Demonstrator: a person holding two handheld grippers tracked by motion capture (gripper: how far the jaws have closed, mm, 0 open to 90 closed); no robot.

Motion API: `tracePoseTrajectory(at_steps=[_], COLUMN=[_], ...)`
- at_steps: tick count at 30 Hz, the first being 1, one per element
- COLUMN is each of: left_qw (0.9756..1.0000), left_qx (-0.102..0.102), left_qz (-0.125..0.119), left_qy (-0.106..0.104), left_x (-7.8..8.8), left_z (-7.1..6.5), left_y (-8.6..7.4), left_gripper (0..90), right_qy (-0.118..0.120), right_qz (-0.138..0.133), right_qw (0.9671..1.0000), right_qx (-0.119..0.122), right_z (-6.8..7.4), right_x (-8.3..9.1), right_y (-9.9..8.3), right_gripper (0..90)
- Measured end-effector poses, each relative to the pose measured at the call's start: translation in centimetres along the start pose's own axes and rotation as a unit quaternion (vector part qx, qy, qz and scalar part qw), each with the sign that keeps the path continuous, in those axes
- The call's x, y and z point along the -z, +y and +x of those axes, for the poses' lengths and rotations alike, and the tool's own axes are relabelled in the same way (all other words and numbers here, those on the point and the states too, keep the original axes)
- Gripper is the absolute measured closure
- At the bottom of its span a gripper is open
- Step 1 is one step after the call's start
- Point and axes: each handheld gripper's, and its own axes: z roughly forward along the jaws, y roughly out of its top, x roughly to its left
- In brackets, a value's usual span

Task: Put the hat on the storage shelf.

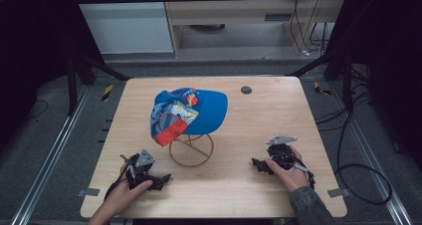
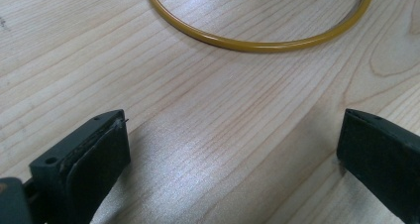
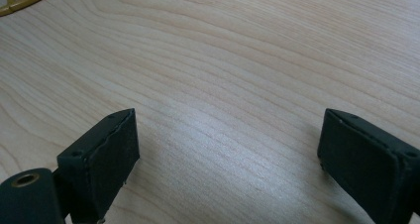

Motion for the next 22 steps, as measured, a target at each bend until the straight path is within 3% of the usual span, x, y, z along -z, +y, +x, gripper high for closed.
tracePoseTrajectory(at_steps=[7, 8, 22], left_qw=[1.0000, 1.0000, 1.0000], left_qx=[0.000, 0.000, 0.000], left_qz=[0.000, 0.000, 0.000], left_qy=[0.000, 0.000, 0.000], left_x=[0.00, 0.00, 0.03], left_z=[0.00, 0.00, -0.01], left_y=[0.00, 0.00, -0.02], left_gripper=[0.0, 0.0, 0.0], right_qy=[-0.018, -0.030, -0.034], right_qz=[-0.014, -0.017, -0.027], right_qw=[0.9997, 0.9993, 0.9988], right_qx=[0.009, 0.017, 0.020], right_z=[0.52, 0.82, 1.02], right_x=[-0.40, -0.55, -0.37], right_y=[-0.25, -0.39, -0.90], right_gripper=[7.4, 6.5, 6.1])
